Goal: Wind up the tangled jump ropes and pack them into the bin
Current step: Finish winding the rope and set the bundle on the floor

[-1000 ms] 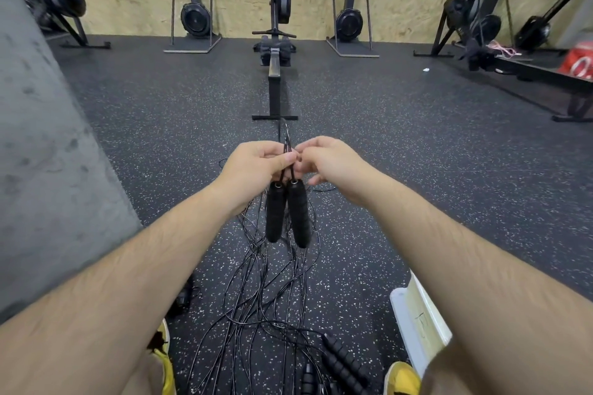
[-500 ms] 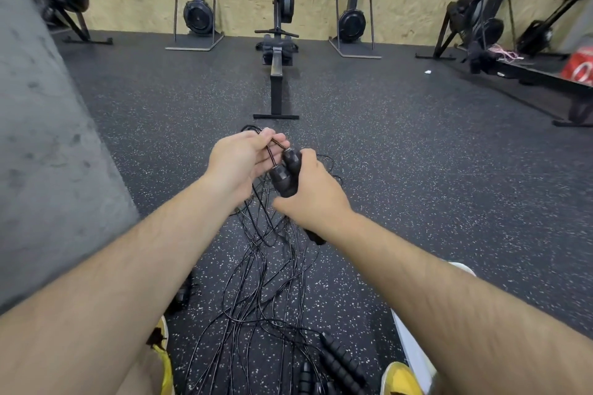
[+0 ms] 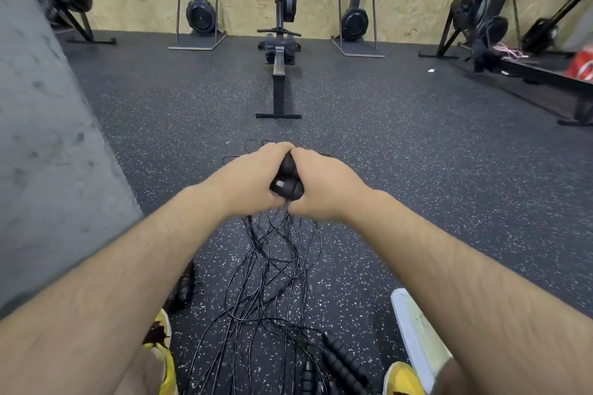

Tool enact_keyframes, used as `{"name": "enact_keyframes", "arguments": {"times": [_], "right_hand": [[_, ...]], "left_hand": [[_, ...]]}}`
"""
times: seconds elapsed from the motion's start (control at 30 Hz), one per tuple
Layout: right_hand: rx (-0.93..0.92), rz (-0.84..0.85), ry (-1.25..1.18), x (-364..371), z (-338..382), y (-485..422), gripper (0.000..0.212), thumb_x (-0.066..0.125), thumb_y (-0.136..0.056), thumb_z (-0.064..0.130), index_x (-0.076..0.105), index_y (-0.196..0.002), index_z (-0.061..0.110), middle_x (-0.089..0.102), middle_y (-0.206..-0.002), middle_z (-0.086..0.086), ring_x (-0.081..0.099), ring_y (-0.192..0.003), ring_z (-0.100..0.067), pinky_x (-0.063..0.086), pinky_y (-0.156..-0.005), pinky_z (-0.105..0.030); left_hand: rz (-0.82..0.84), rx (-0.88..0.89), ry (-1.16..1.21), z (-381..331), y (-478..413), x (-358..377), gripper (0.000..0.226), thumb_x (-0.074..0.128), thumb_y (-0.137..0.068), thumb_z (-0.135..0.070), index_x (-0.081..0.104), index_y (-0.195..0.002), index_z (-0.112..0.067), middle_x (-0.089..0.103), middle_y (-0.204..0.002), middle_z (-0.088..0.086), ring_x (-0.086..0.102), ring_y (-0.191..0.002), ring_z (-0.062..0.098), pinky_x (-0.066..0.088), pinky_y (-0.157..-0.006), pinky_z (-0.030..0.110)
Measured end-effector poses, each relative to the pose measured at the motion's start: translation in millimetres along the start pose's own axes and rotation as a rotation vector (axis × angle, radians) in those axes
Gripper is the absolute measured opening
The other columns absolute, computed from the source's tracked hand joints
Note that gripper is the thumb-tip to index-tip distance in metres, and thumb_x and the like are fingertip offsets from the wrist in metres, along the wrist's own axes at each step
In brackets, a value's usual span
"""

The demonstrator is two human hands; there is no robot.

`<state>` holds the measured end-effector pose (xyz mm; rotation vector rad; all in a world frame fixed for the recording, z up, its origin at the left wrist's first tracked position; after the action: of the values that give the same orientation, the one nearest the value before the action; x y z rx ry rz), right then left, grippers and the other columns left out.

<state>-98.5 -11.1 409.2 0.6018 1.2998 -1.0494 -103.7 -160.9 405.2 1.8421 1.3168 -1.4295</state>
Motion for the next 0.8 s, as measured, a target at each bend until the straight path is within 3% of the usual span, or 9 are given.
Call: {"name": "enact_keyframes", "arguments": {"times": [0.07, 0.2, 0.3, 0.5, 0.8], "right_hand": [[0.000, -0.040, 0.034, -1, -3, 0, 0.046, 0.070, -0.069, 0.036, 0.044, -0.104, 0.022, 0.060, -0.104, 0.003, 0.060, -0.092, -0.025, 0.042, -0.068, -0.033], [0.056, -0.145, 0.216, -6, -16, 0, 0.073, 0.069, -0.063, 0.054, 0.042, -0.125, 0.029, 0.056, -0.112, 0.004, 0.052, -0.103, -0.026, 0.044, -0.084, -0.041], [0.108, -0.134, 0.245, -7, -27, 2, 0.086, 0.073, -0.062, 0.054, 0.033, -0.135, 0.035, 0.045, -0.118, 0.001, 0.044, -0.108, -0.027, 0.045, -0.090, -0.043], [0.099, -0.175, 0.029, -6, -24, 3, 0.072, 0.074, -0.067, 0.036, 0.038, -0.128, 0.034, 0.032, -0.115, 0.000, 0.039, -0.105, -0.026, 0.053, -0.083, -0.046], [0.138, -0.228, 0.172, -11, -17, 6, 0.060, 0.065, -0.070, 0.056, 0.045, -0.124, 0.040, 0.043, -0.107, 0.005, 0.048, -0.102, -0.024, 0.046, -0.075, -0.037]], "left_hand": [[-0.004, -0.018, 0.007, 1, -2, -3, 0.042, 0.070, -0.075, -0.021, 0.048, -0.110, -0.020, 0.058, -0.098, -0.004, 0.063, -0.086, 0.022, 0.050, -0.074, 0.039], [-0.061, -0.085, 0.017, 10, -3, -8, 0.040, 0.068, -0.077, -0.023, 0.046, -0.110, -0.021, 0.056, -0.093, -0.006, 0.060, -0.079, 0.020, 0.048, -0.067, 0.037], [-0.094, -0.127, 0.020, 16, -4, -10, 0.038, 0.067, -0.078, -0.023, 0.044, -0.108, -0.022, 0.054, -0.093, -0.006, 0.061, -0.080, 0.024, 0.049, -0.068, 0.039], [-0.111, -0.145, -0.102, 14, -1, -12, 0.052, 0.069, -0.083, -0.025, 0.041, -0.127, -0.018, 0.051, -0.118, 0.003, 0.060, -0.094, 0.033, 0.048, -0.079, 0.041], [-0.196, -0.056, -0.291, 11, -3, -4, 0.058, 0.067, -0.085, -0.026, 0.040, -0.134, -0.011, 0.040, -0.118, 0.010, 0.060, -0.080, 0.040, 0.036, -0.062, 0.036]]}}
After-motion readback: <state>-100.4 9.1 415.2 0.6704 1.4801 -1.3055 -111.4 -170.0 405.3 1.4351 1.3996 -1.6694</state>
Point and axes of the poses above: each hand's wrist, its own y-axis away from the middle knuckle, its own x-axis out of the palm, z = x × y, the point moved 2 cm from there along -y, towards the middle knuckle
